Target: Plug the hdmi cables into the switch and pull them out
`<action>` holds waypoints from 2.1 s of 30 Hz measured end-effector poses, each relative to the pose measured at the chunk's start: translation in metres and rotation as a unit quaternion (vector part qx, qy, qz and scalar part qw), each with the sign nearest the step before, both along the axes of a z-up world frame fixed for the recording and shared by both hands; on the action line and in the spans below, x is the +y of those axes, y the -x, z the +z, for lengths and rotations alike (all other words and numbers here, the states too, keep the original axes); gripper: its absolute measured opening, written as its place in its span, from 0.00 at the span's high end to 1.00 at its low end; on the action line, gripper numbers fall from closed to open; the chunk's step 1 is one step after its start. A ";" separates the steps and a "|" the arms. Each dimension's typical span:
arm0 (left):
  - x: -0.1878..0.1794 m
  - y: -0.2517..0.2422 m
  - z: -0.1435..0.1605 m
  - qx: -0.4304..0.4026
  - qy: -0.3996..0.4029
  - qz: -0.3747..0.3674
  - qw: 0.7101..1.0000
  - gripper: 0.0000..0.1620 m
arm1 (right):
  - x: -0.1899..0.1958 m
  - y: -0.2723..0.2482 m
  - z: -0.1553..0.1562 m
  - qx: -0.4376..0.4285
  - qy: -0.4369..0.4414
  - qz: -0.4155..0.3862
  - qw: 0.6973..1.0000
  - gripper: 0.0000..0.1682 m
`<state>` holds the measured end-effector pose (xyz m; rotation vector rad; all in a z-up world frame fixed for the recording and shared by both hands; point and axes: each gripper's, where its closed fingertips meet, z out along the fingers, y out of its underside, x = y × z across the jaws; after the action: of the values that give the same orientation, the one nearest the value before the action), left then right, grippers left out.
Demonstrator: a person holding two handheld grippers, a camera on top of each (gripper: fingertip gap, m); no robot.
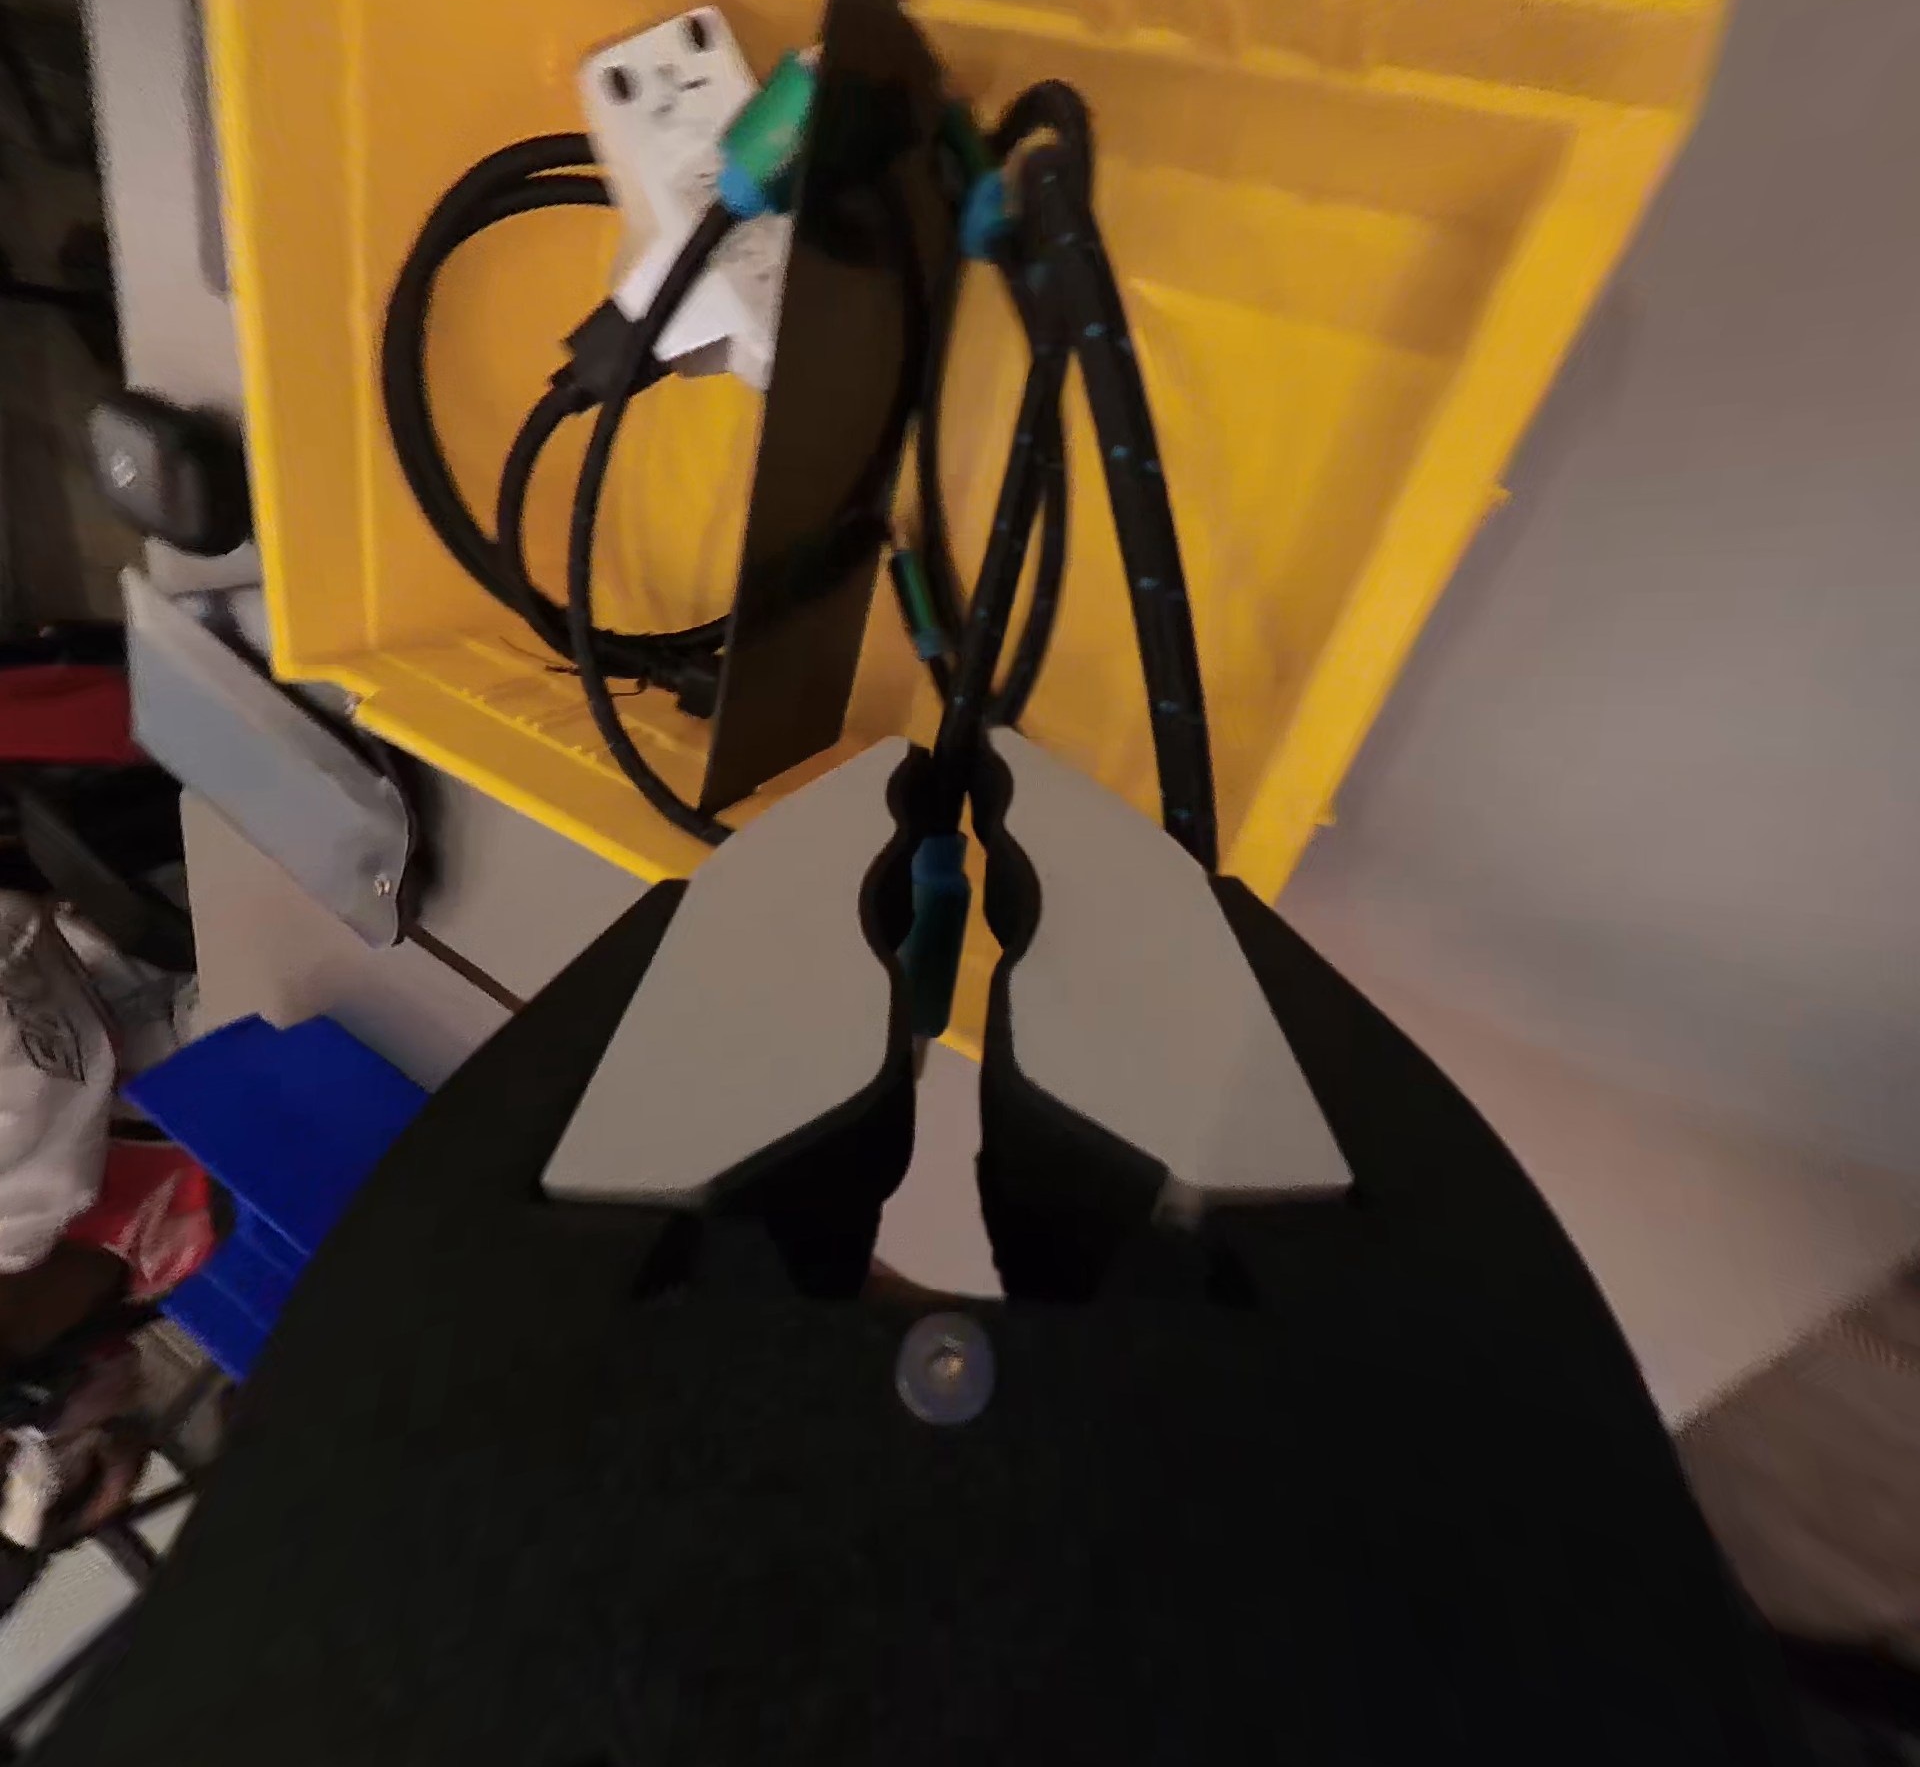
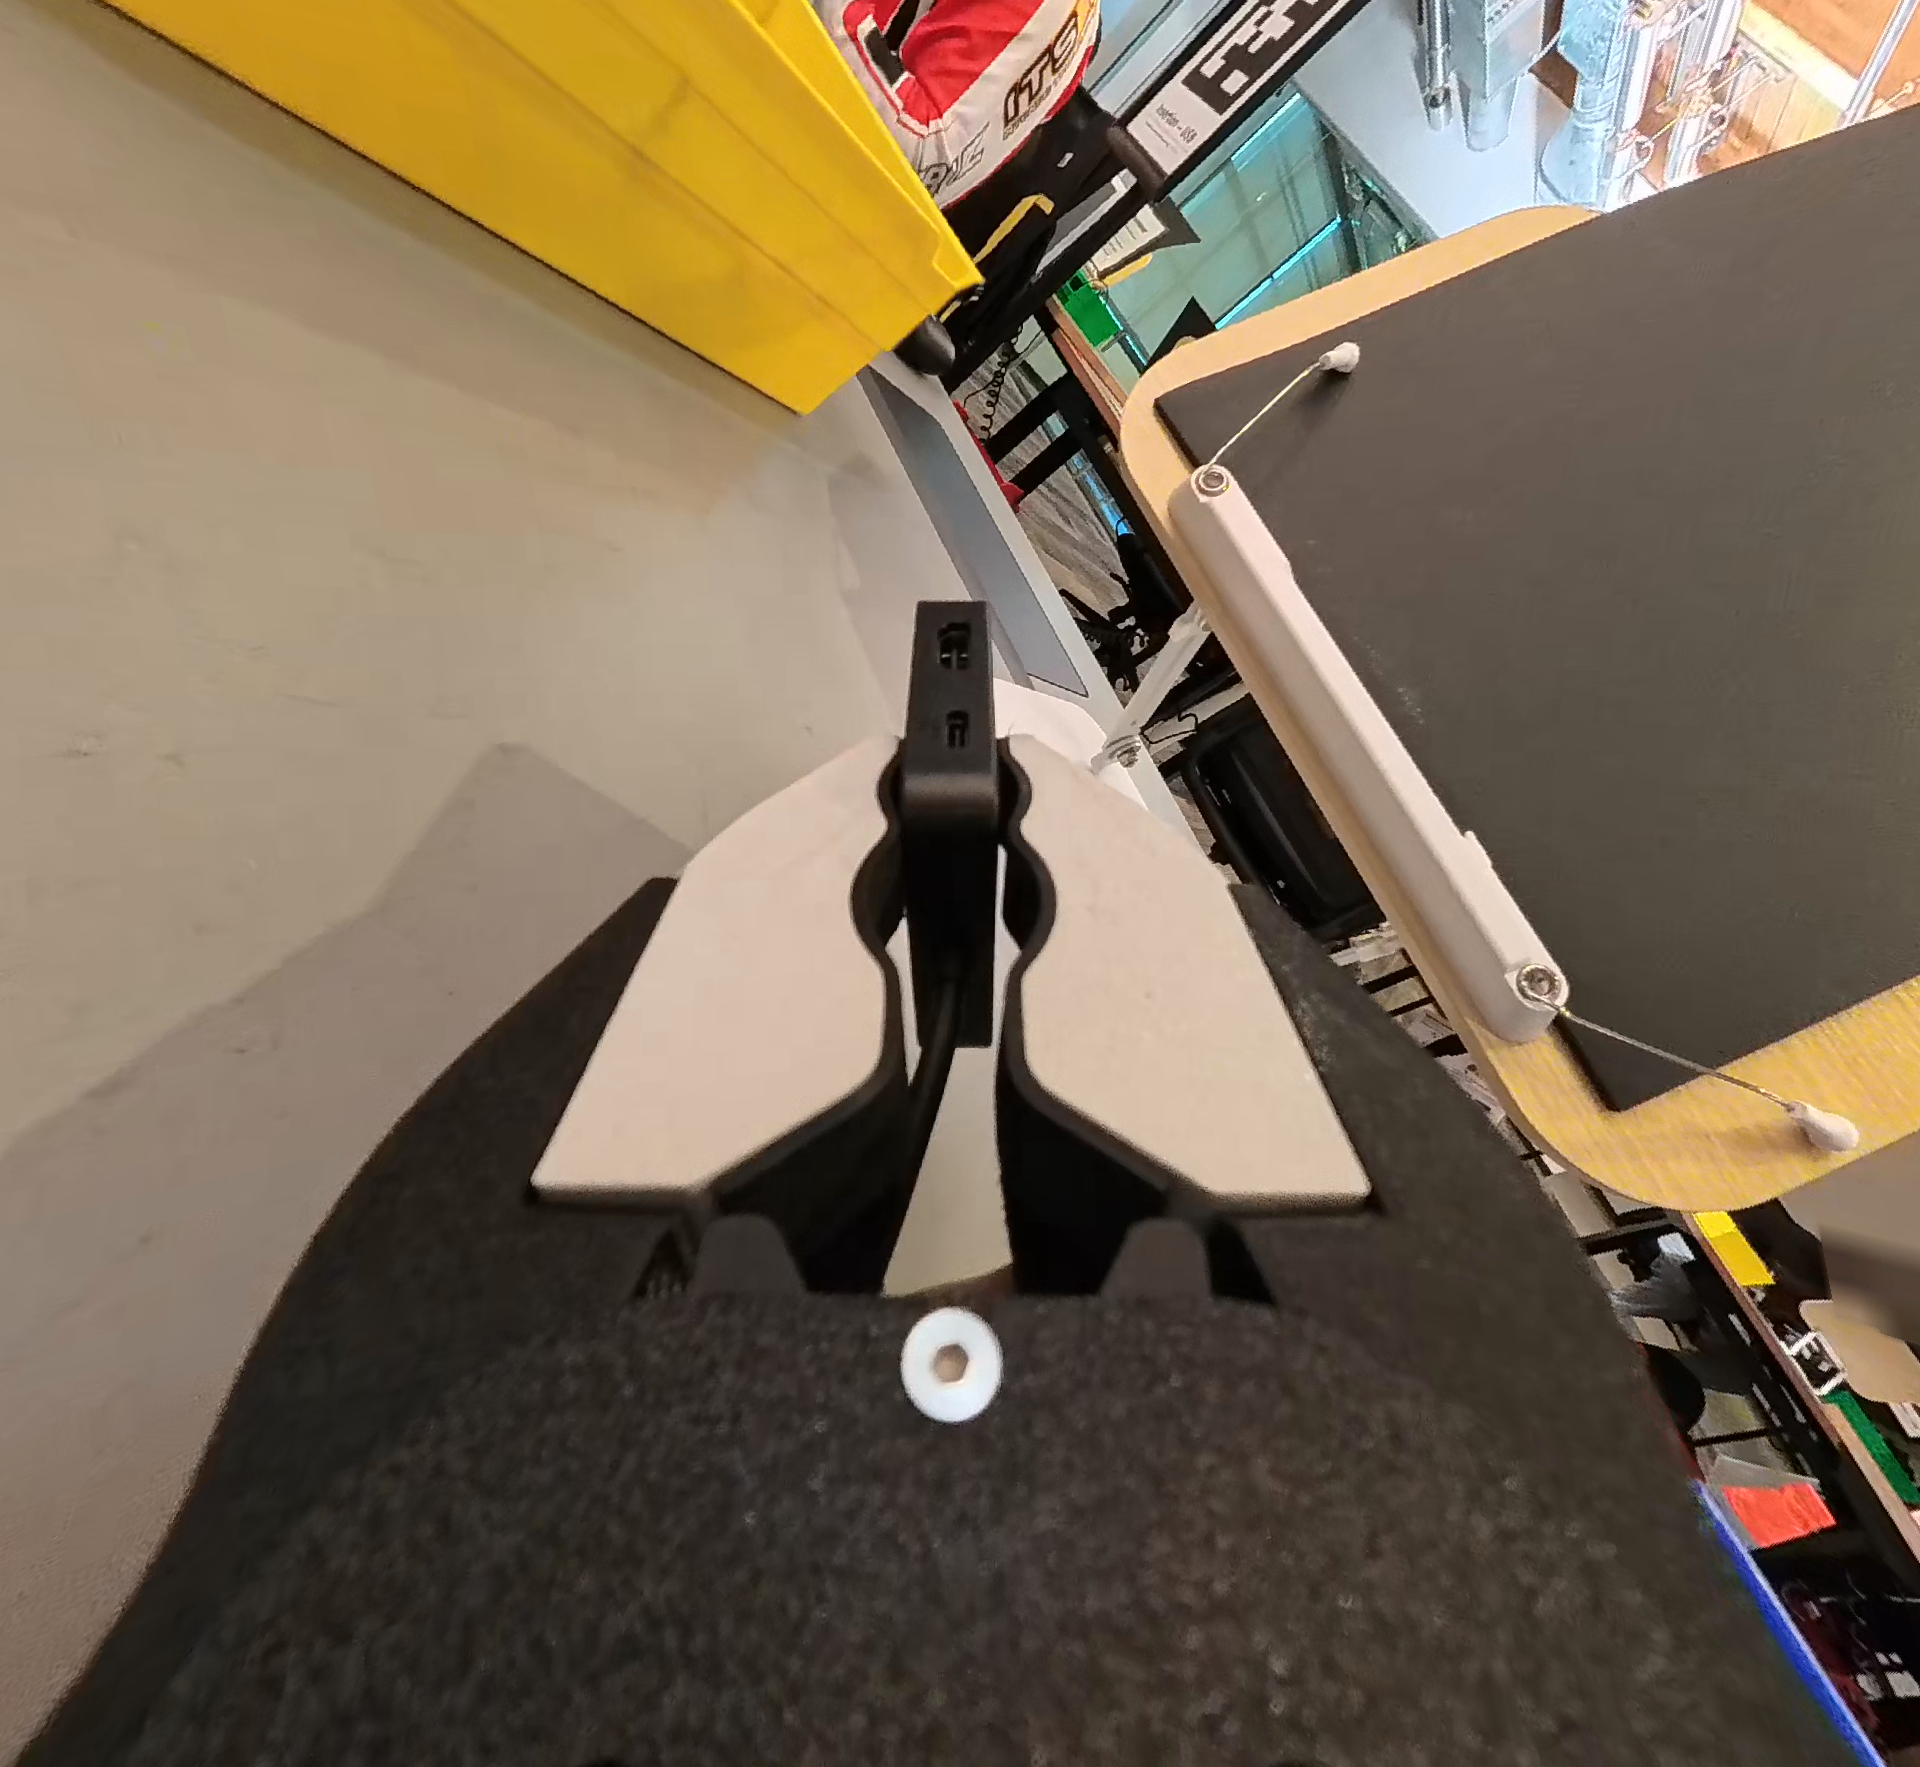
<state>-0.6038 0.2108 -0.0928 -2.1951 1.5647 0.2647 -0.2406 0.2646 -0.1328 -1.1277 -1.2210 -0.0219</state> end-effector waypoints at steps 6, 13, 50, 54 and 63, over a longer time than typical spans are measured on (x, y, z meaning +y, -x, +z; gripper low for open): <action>0.011 -0.006 0.010 -0.171 -0.042 0.085 0.981 0.95 | 0.000 0.000 0.000 -0.001 0.000 0.000 1.000 0.92; 0.002 -0.015 0.058 -0.177 -0.106 0.042 0.977 0.96 | 0.000 0.001 -0.001 -0.003 -0.001 0.000 1.000 0.92; 0.012 -0.047 0.116 -0.330 -0.051 -0.037 0.942 0.96 | 0.000 0.003 -0.003 -0.013 -0.003 0.002 1.000 0.92; 0.022 -0.043 0.144 -0.435 -0.103 -0.037 0.894 0.96 | 0.000 0.003 -0.004 -0.014 -0.003 0.002 1.000 0.92; 0.018 -0.002 0.198 -0.588 -0.266 0.000 0.764 0.96 | 0.001 0.003 -0.003 -0.012 -0.002 0.003 1.000 0.92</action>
<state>-0.6015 0.2292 0.1057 -1.3401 0.6208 -0.5392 -0.2437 0.2652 -0.1359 -1.1235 -1.2461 -0.0337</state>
